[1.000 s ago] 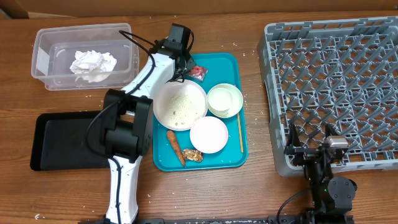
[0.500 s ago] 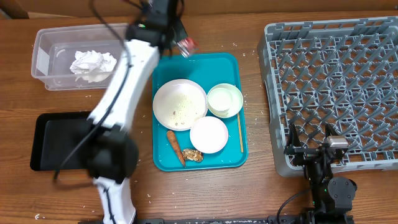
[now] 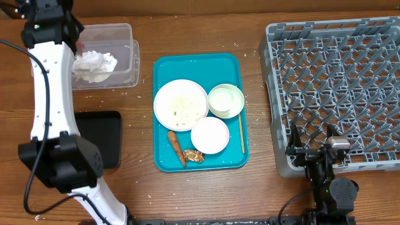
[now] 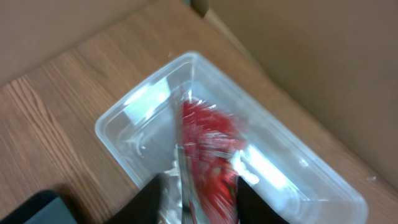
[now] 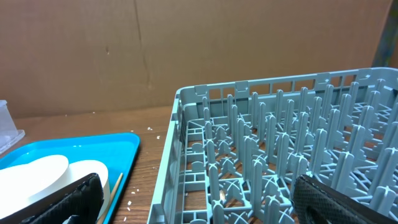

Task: Sort waste into correct bins and load items into the dishwasher
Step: 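Carry the red wrapper with the left gripper and drop into the bin, then reach the left gripper to the white cup on the tray and grasp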

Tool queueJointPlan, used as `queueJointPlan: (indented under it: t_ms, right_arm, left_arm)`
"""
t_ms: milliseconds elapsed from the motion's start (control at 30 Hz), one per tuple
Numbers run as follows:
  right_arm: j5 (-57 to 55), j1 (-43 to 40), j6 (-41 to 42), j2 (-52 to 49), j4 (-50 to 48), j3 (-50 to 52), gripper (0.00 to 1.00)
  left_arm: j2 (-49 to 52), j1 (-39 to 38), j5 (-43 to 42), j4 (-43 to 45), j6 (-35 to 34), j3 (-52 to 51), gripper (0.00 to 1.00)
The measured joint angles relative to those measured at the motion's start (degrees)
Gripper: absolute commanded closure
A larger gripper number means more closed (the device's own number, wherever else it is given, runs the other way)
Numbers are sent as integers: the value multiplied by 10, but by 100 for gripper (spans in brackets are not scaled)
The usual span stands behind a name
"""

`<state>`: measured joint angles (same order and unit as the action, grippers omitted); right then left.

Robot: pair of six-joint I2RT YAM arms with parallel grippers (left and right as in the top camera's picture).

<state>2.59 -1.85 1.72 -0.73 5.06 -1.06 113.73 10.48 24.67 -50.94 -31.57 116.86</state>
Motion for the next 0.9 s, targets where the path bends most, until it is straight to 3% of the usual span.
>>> queueJointPlan:
  t_ms: [267, 600, 767, 900]
  right_arm:
    - [0, 0, 0, 0, 0, 0, 0]
    - [0, 0, 0, 0, 0, 0, 0]
    - [0, 0, 0, 0, 0, 0, 0]
    - [0, 0, 0, 0, 0, 0, 0]
  left_arm:
    - [42, 35, -168, -19, 39, -3, 0]
    - [42, -44, -440, -140, 174, -4, 0]
    - [42, -131, -463, -204, 226, -4, 0]
    - [42, -198, -429, -234, 227, -4, 0]
